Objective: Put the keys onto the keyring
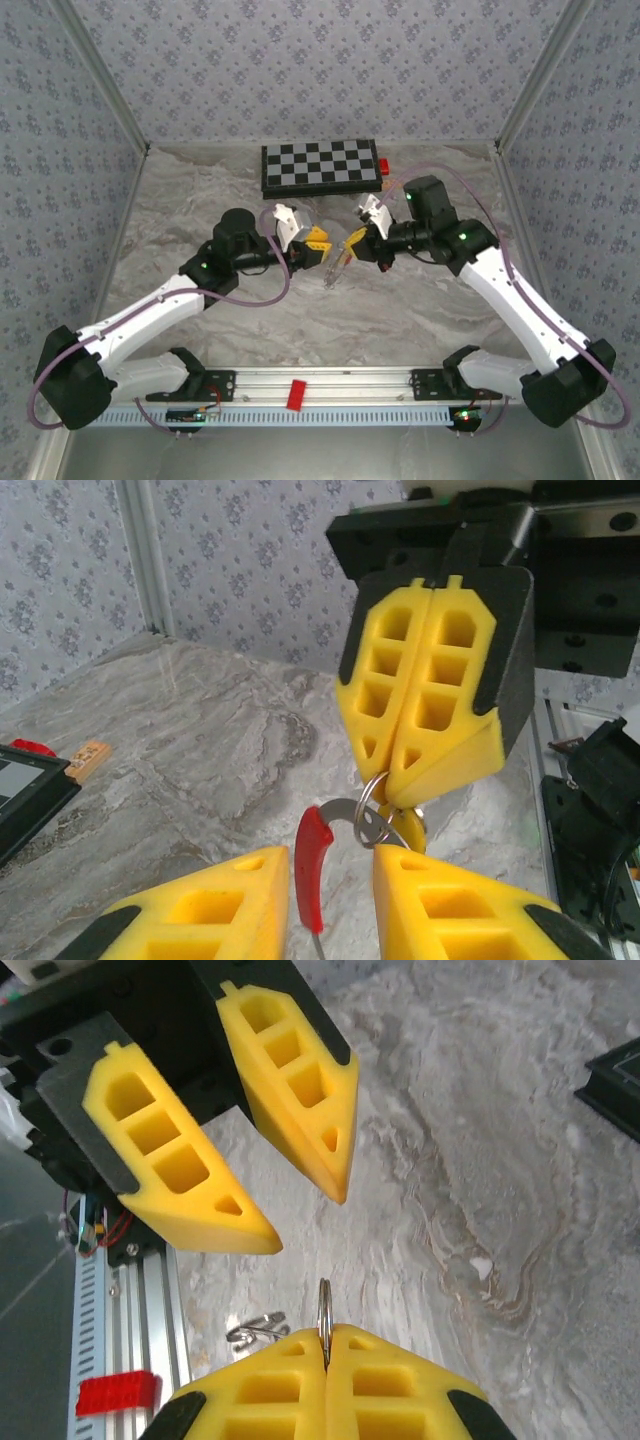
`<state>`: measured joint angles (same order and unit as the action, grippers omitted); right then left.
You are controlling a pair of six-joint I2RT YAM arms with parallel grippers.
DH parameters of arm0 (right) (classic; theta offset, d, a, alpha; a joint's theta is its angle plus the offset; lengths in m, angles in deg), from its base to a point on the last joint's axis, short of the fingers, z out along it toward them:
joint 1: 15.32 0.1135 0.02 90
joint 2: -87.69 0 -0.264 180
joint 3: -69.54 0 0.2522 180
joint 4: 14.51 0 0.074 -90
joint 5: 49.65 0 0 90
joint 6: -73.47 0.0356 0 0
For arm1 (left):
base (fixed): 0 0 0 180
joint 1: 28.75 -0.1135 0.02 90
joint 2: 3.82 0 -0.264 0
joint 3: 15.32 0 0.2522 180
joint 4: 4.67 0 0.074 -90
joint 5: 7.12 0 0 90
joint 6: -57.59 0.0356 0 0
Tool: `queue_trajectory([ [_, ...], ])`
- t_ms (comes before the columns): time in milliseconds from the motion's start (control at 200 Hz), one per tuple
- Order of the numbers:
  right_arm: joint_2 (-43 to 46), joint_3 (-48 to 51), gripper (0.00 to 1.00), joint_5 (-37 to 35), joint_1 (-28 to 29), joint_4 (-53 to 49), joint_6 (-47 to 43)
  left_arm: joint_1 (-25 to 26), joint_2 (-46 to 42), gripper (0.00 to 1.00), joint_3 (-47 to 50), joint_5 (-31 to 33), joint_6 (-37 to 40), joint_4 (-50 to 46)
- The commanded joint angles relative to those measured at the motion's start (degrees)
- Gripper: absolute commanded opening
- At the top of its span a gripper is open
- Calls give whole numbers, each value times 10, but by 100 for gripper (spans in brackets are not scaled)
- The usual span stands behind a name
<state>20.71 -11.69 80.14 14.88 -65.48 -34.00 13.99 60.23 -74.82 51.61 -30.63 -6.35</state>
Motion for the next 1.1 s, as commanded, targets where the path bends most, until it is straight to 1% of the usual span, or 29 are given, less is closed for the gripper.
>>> queue_trajectory([
  [0, -16, -45, 0, -37, 15, -101, -58, -5, -2, 28, -26, -34, 46, -43],
  [145, -28, -53, 0, -55, 30, -109, -69, -4, 16, 28, -37, -52, 58, -65],
  [410, -41, -58, 0, -61, 44, -107, -74, -3, 37, 29, -41, -75, 51, -57],
  [555, -42, -57, 0, -58, 49, -101, -73, -2, 47, 29, -48, -96, 48, -58],
  [790, -42, -57, 0, -53, 57, -97, -72, 1, 61, 28, -55, -102, 44, -60],
  [910, -40, -57, 0, -53, 61, -95, -70, 3, 66, 25, -55, -108, 43, -56],
  [1094, -34, -55, 0, -51, 61, -89, -68, 4, 73, 25, -64, -125, 51, -75],
])
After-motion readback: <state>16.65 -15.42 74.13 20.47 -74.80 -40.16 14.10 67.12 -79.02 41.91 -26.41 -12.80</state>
